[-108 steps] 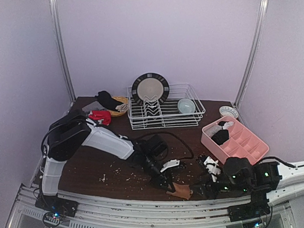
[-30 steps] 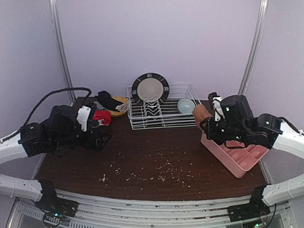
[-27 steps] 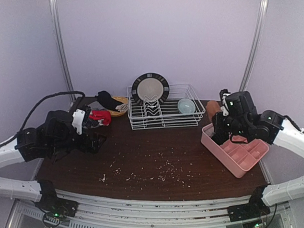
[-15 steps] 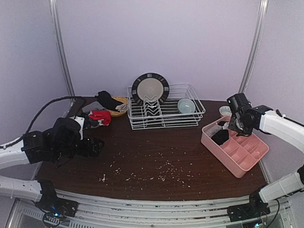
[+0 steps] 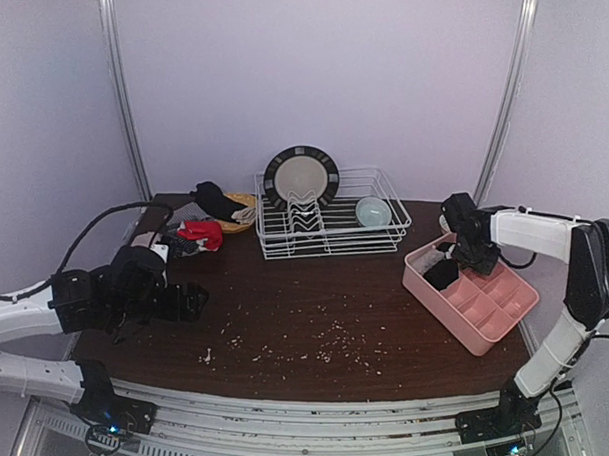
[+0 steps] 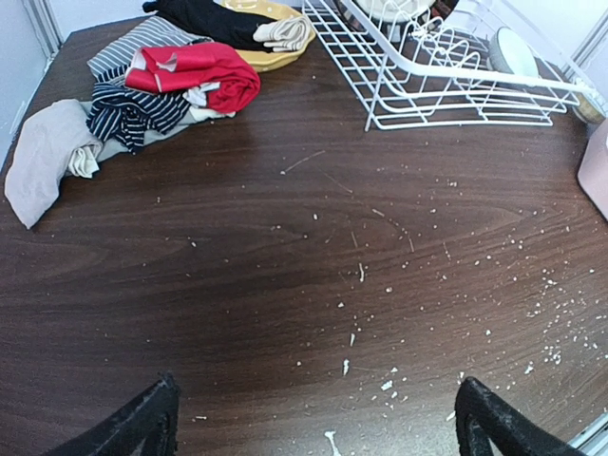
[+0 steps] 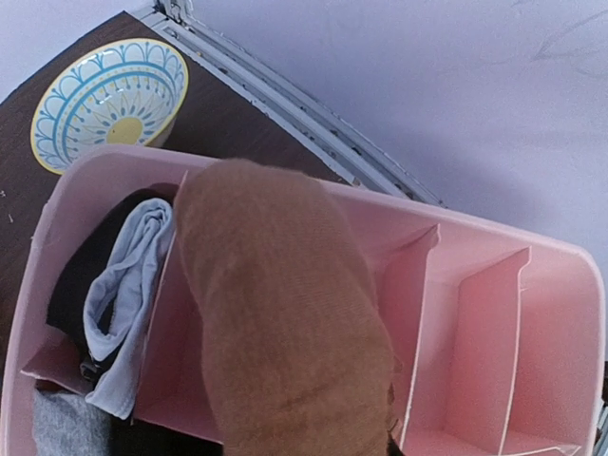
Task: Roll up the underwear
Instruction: Place the underwear in the storage box.
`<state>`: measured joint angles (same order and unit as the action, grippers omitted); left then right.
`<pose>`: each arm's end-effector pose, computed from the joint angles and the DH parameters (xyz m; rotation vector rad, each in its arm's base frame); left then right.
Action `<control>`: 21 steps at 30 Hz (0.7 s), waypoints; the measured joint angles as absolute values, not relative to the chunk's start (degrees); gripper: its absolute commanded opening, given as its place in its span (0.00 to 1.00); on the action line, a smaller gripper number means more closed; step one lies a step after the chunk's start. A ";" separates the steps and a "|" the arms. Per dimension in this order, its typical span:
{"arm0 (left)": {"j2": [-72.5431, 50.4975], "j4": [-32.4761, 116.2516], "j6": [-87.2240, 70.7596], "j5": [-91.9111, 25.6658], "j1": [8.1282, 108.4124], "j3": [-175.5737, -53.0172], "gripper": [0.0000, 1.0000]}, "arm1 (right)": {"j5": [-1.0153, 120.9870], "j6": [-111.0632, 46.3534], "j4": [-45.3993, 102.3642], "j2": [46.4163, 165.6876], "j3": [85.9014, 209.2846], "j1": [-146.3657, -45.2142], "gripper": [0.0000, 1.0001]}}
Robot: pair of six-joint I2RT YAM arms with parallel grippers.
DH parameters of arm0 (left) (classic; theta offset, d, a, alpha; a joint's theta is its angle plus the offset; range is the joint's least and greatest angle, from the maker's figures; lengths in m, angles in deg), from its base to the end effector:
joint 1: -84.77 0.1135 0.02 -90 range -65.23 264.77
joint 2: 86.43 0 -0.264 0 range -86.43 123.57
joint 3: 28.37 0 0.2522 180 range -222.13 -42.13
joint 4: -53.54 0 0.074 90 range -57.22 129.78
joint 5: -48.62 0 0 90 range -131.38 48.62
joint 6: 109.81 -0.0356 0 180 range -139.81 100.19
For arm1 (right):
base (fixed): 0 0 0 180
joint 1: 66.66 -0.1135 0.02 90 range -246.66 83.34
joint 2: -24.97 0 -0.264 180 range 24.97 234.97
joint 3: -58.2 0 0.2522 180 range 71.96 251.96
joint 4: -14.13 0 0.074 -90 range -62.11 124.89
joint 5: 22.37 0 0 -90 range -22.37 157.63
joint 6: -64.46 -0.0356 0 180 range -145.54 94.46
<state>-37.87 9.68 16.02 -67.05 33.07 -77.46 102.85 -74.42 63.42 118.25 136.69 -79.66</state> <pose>0.1203 -0.1275 0.2409 0.0913 2.2529 -0.3004 0.3203 0.0529 0.2200 0.9150 2.2512 -0.3731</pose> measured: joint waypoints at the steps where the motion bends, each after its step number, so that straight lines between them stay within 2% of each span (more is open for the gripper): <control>1: -38.38 9.65 16.24 -67.19 33.07 -77.33 0.98 | 102.46 -74.99 63.33 119.27 137.04 -79.53 0.00; 6: -39.40 9.63 17.07 -67.89 33.07 -77.13 0.98 | 100.79 -77.18 61.56 123.08 137.76 -78.96 0.00; 21: -37.74 9.68 18.21 -68.63 33.07 -77.00 0.98 | 97.71 -81.13 49.84 123.23 135.62 -78.70 0.00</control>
<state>-37.74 9.68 18.21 -68.63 33.07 -77.00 97.71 -81.13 49.84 123.23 135.62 -78.70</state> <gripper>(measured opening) 0.977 0.186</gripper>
